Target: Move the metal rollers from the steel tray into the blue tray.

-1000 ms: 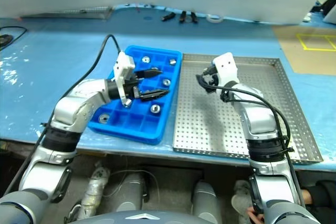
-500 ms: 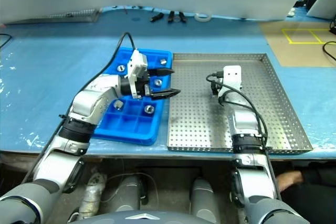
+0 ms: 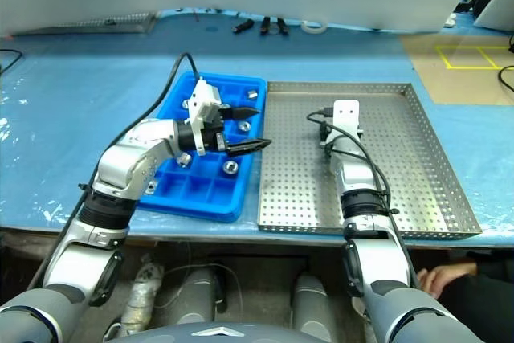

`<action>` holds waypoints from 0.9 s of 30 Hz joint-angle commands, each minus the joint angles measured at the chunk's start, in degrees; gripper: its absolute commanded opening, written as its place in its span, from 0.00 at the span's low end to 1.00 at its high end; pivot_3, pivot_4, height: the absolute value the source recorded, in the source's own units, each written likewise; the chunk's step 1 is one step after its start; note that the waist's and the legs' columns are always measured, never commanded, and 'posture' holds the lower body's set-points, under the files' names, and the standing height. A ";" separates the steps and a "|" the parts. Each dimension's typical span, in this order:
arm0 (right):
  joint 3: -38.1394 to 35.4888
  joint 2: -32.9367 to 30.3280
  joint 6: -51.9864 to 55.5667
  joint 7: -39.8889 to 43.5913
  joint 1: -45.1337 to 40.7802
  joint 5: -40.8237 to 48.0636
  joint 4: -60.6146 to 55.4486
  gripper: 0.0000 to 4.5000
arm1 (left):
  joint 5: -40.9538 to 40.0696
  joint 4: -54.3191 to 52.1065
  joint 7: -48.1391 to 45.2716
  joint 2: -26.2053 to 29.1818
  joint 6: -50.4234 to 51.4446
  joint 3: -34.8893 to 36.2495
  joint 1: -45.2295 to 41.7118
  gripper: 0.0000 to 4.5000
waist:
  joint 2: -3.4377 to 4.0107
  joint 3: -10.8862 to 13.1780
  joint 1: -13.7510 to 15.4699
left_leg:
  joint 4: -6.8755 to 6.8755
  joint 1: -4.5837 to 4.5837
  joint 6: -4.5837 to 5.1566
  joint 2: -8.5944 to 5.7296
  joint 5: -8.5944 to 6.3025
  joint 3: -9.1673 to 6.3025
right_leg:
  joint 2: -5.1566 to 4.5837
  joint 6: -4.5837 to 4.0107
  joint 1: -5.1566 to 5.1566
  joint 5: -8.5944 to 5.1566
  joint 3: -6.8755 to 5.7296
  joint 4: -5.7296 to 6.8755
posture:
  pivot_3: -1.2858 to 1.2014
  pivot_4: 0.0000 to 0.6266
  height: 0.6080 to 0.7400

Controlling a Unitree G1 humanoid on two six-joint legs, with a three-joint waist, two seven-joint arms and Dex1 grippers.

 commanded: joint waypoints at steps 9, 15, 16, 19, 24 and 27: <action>-1.22 0.55 0.79 1.03 -1.21 2.12 -5.16 0.37 | -1.97 -5.56 0.10 1.61 3.14 1.00 0.70 1.00 | 0.01 0.00 -0.01 | -0.01 0.00 0.00 0.00 0.00 0.00 | 0.00 0.00 0.00 0.00 0.00 0.00 | 0.48 0.24 1.00; 0.62 0.15 5.28 6.72 -1.37 4.20 -12.07 0.37 | -4.83 -9.06 -0.74 5.12 6.24 3.68 2.19 1.00 | 0.02 0.01 -0.10 | -0.03 0.00 0.00 0.01 0.00 0.00 | 0.01 0.00 -0.02 0.00 0.00 -0.01 | 0.49 0.24 1.00; 1.64 -0.20 6.71 9.47 -1.45 4.94 -13.83 0.37 | -5.44 -9.54 -1.05 6.00 6.62 4.30 2.63 1.00 | 0.02 0.02 -0.14 | -0.04 0.00 0.00 0.01 0.00 0.00 | 0.02 0.00 -0.02 0.00 0.00 -0.01 | 0.49 0.24 1.00; 4.40 -1.52 10.49 17.00 -1.37 6.69 -18.87 0.37 | -6.76 -10.64 -1.65 8.32 7.45 5.59 4.11 1.00 | 0.02 0.02 -0.05 | -0.07 0.02 -0.01 0.07 0.00 -0.01 | 0.06 0.00 -0.03 0.00 0.00 -0.02 | 0.51 0.24 1.00; 12.75 -7.30 15.76 39.49 -0.22 14.08 -31.74 0.37 | -8.49 -15.15 -2.06 13.69 7.28 10.24 10.95 1.00 | 0.04 0.04 0.62 | -0.13 -0.01 0.00 0.08 -0.01 -0.02 | 0.04 0.00 -0.03 -0.01 -0.06 -0.10 | 0.55 0.24 1.00; 16.54 -11.19 16.50 51.96 0.26 18.43 -36.23 0.37 | -9.18 -18.88 -0.39 15.90 7.25 13.57 16.41 1.00 | 0.03 0.03 1.90 | -0.21 0.00 0.00 0.20 -0.02 -0.06 | 0.05 -0.01 -0.03 -0.02 -0.12 -0.15 | 0.60 0.24 1.00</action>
